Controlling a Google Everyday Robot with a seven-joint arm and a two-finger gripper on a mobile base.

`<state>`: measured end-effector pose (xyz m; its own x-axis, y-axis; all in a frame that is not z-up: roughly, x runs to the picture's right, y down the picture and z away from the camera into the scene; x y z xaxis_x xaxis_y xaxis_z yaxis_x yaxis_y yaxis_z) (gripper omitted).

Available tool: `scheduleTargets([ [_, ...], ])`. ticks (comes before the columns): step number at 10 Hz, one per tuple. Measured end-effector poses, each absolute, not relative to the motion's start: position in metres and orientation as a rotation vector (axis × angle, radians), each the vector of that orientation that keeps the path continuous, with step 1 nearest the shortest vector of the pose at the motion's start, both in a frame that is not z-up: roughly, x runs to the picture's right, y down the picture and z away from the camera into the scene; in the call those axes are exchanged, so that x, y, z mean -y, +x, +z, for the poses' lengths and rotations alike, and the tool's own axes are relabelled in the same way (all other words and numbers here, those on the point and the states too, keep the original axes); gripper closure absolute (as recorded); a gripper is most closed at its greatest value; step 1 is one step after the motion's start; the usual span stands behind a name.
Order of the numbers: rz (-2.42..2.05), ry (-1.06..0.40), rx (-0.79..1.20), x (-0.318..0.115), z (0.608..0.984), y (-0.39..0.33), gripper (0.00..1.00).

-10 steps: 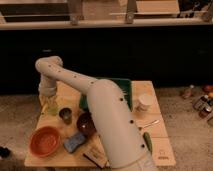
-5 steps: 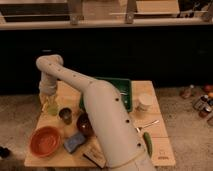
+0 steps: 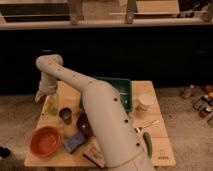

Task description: Place banana in plastic cup

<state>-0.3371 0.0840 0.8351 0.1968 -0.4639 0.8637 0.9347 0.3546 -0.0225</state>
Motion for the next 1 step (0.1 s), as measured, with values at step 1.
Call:
scheduleTargets([
  [1, -1.082, -0.645, 0.895, -0.0848, 0.8349, -0.3371, 0.20],
])
